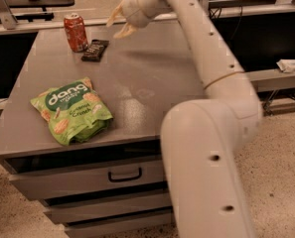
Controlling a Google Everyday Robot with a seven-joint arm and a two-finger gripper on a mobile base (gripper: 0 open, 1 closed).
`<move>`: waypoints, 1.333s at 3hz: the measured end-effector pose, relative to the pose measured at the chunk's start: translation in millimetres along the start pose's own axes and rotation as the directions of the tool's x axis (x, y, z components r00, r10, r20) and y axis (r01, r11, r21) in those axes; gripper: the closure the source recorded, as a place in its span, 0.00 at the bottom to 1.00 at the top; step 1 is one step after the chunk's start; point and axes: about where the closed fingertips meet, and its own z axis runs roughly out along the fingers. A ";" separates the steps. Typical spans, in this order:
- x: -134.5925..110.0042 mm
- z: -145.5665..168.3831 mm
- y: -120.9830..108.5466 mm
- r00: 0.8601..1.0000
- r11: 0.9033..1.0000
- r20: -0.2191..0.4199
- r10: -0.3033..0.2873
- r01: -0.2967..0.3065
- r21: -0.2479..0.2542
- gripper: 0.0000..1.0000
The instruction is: Move rxbar chocolate near coke can
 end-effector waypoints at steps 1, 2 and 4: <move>23.0 -122.6 -26.1 0.982 0.978 -0.137 0.129 -0.104 0.179 0.51; 30.7 -192.1 -24.5 0.957 0.957 -0.225 0.184 -0.122 0.264 0.38; 32.4 -185.3 -19.2 0.957 0.958 -0.222 0.184 -0.125 0.257 0.00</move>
Offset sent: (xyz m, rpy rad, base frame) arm -0.0158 -0.0775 0.0786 0.1413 -0.0568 -0.1663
